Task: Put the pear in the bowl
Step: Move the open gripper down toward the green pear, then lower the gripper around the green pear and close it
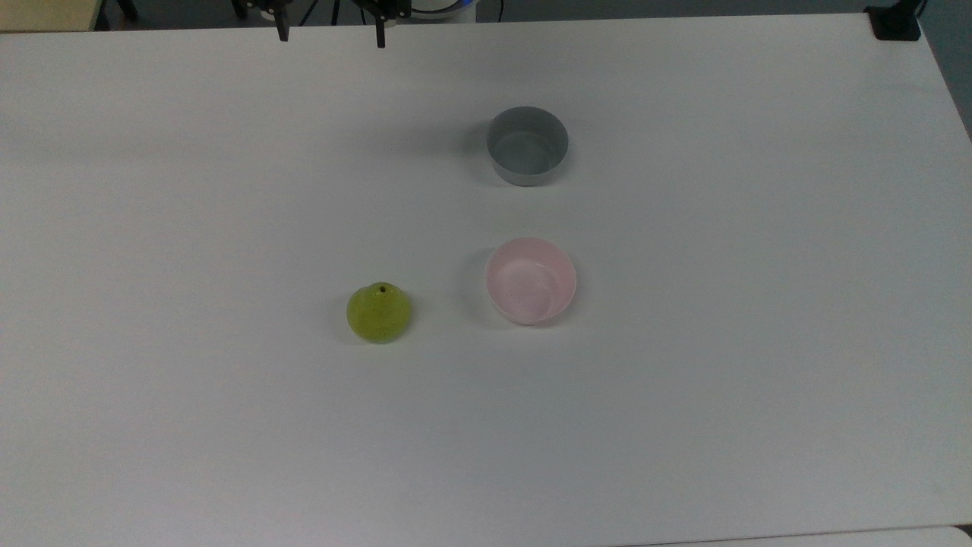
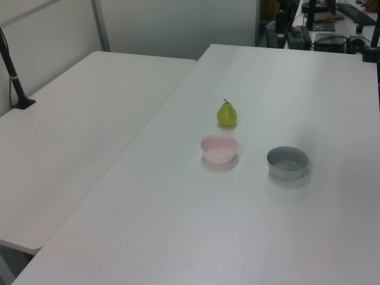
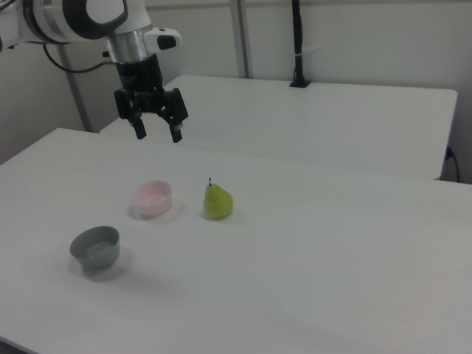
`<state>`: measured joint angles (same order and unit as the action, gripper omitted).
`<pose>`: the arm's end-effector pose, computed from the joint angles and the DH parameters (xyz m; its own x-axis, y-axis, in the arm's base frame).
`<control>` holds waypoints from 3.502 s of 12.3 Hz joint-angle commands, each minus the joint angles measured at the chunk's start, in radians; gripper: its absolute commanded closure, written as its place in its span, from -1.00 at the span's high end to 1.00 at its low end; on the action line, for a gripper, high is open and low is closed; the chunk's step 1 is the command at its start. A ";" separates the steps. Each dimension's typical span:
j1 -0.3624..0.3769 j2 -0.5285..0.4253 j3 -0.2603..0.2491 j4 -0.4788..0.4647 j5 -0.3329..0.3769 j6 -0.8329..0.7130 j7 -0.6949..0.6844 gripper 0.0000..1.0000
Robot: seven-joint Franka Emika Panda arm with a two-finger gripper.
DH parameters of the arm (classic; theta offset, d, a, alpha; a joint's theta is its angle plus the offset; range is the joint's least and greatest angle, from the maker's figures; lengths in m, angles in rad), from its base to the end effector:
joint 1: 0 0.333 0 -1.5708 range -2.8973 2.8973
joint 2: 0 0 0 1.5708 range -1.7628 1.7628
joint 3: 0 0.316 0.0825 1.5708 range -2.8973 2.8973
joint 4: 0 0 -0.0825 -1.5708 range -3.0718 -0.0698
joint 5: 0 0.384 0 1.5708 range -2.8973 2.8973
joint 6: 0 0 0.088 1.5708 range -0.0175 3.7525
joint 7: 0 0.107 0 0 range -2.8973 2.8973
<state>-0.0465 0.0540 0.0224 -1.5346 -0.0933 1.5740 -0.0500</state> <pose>0.5709 -0.0241 0.6119 0.9995 0.0260 -0.0192 0.0276 -0.9955 0.0911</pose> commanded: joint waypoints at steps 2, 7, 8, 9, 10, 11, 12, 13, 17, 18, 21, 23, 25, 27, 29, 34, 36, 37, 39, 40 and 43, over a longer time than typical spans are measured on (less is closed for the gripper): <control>0.000 -0.013 -0.002 -0.021 0.021 0.021 0.009 1.00; 0.002 -0.006 -0.002 -0.025 0.021 0.023 0.009 1.00; 0.002 -0.005 -0.002 -0.025 0.021 0.040 0.007 1.00; 0.002 0.000 -0.002 -0.028 0.021 0.060 0.007 1.00; 0.000 0.001 -0.002 -0.035 0.021 0.076 0.006 1.00; 0.000 0.004 -0.002 -0.035 0.021 0.087 0.002 1.00; -0.001 0.019 -0.002 -0.032 0.021 0.099 0.002 1.00; -0.006 0.032 -0.002 -0.033 0.021 0.128 0.002 1.00; -0.004 0.096 -0.002 -0.033 0.021 0.222 0.004 1.00; 0.000 0.115 -0.002 -0.033 0.021 0.242 0.007 1.00; 0.005 0.188 0.001 -0.033 0.023 0.319 0.007 1.00; 0.007 0.243 0.005 -0.033 0.023 0.388 0.012 1.00; 0.017 0.282 0.005 -0.033 0.023 0.432 0.013 1.00; 0.019 0.312 0.005 -0.032 0.021 0.477 0.013 1.00; 0.017 0.337 0.005 -0.032 0.020 0.518 0.013 1.00; 0.019 0.421 0.005 -0.032 0.012 0.638 0.013 1.00; 0.019 0.446 0.007 -0.032 0.007 0.670 0.013 1.00; 0.020 0.455 0.007 -0.032 0.006 0.687 0.013 1.00; 0.031 0.478 0.007 -0.032 0.006 0.716 0.013 1.00; 0.031 0.484 0.007 -0.033 0.004 0.722 0.013 1.00; 0.031 0.489 0.007 -0.035 0.003 0.739 0.012 1.00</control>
<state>-0.0213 0.5441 0.0323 -1.5619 -0.0900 2.2766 -0.0499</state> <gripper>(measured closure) 0.000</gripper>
